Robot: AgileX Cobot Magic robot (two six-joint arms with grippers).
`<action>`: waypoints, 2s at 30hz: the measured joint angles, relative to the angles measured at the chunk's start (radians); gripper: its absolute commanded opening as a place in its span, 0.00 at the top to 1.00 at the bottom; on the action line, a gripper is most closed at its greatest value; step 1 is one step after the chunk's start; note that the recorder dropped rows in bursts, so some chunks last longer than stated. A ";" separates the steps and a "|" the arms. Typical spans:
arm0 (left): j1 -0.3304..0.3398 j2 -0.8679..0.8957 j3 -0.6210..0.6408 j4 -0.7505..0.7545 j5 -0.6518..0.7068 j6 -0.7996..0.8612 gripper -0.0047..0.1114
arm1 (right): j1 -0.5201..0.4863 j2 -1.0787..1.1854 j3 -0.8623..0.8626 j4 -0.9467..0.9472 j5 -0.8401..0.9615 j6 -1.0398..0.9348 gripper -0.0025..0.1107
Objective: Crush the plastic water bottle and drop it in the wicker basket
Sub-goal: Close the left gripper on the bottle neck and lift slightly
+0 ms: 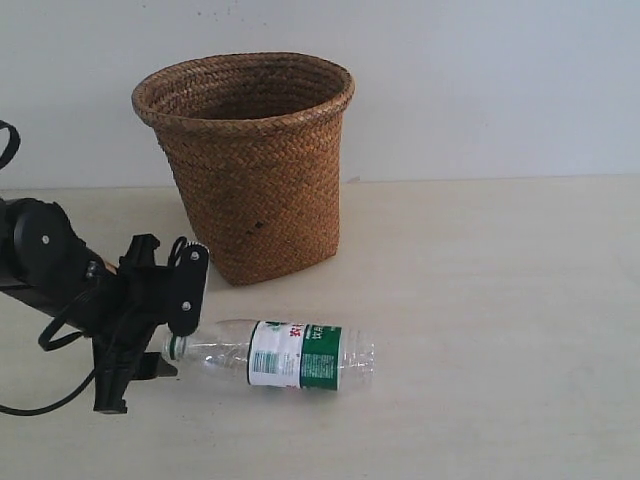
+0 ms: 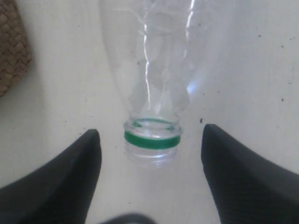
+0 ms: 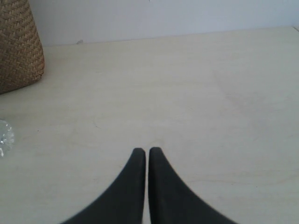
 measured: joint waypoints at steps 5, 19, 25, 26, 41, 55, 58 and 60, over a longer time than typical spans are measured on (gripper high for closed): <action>0.000 0.029 -0.015 0.007 0.007 -0.002 0.47 | 0.000 0.000 0.000 0.000 0.000 0.000 0.98; -0.029 0.071 -0.058 0.007 0.043 -0.011 0.57 | 0.000 0.000 0.000 0.000 0.000 0.000 0.98; -0.029 0.071 -0.058 0.007 0.077 -0.012 0.86 | 0.000 0.000 0.000 0.000 0.000 0.000 0.98; -0.029 0.071 -0.058 0.007 0.081 -0.012 0.91 | 0.000 0.000 0.000 0.000 0.000 0.000 0.98; -0.029 0.071 -0.060 0.007 0.195 -0.084 0.93 | 0.000 0.000 0.000 0.000 0.000 0.000 0.98; -0.029 0.057 -0.060 -0.031 0.242 -0.095 0.93 | 0.000 0.000 0.000 0.000 -0.002 0.000 0.98; -0.029 0.029 -0.060 -0.040 0.260 -0.095 0.93 | 0.000 0.000 0.000 0.000 -0.002 0.000 0.98; -0.029 0.010 -0.060 -0.053 0.276 -0.095 0.93 | 0.000 0.000 0.000 0.000 -0.002 0.000 0.98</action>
